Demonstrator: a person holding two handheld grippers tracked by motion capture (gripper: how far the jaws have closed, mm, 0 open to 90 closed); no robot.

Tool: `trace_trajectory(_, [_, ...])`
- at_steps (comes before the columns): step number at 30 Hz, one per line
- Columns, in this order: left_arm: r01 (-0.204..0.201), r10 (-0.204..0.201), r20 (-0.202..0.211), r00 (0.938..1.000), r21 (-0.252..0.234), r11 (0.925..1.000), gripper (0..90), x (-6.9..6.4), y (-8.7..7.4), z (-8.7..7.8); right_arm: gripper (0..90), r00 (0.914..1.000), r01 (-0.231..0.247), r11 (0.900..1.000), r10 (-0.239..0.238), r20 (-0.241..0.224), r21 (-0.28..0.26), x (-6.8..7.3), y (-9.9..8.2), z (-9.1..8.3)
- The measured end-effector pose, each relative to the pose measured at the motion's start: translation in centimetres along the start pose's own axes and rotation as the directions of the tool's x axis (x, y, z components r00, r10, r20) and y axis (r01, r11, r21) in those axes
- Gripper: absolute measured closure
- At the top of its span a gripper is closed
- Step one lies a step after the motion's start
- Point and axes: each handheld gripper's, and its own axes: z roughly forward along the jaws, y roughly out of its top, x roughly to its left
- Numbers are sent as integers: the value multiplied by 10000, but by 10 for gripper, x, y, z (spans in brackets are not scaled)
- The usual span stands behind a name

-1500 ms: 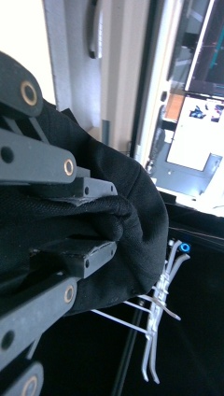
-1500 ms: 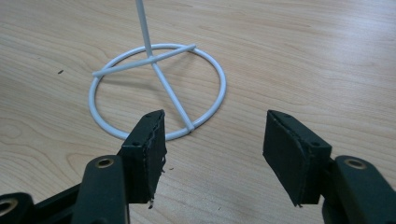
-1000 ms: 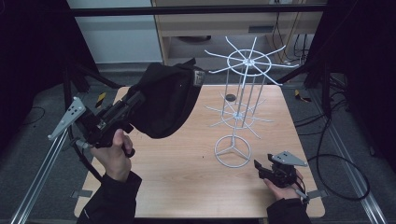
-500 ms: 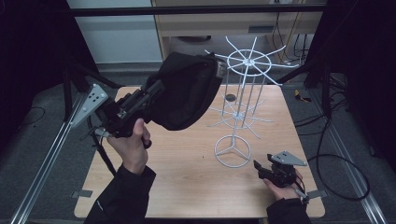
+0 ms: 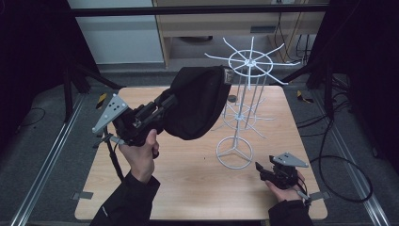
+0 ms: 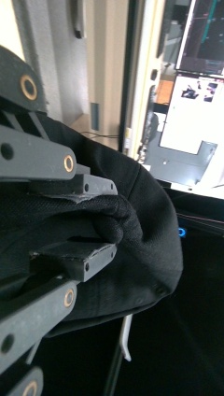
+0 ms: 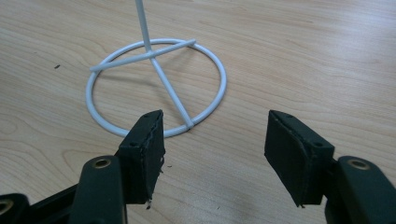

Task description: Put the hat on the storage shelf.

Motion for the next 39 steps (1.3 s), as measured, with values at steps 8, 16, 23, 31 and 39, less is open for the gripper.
trace_trajectory(8, [-197, 196, 16, 9998, 890, 9958, 715, 5, -26, 5, 374, 10000, -58, 10000, 58, -60, 62, 1, 0, 1])
trace_trajectory(16, [-498, 459, 310, 9985, 1404, 9888, 716, 3, -38, 13, 372, 9999, -86, 9999, 87, -73, 76, 1, -1, 1])
trace_trajectory(23, [-860, 741, 762, 9943, 1664, 9823, 582, 10, -44, -5, 372, 9999, -91, 9999, 92, -105, 86, 1, -1, 1])
trace_trajectory(31, [-1144, 1135, 168, 9934, 2203, 9687, 420, 36, -64, -53, 368, 9999, -120, 9999, 120, -67, 15, 0, -2, 1])
trace_trajectory(39, [-639, 1154, -1138, 9868, 3811, 9223, 315, 81, -123, -87, 339, 9999, -166, 9999, 166, -46, -7, -1, -3, 1])
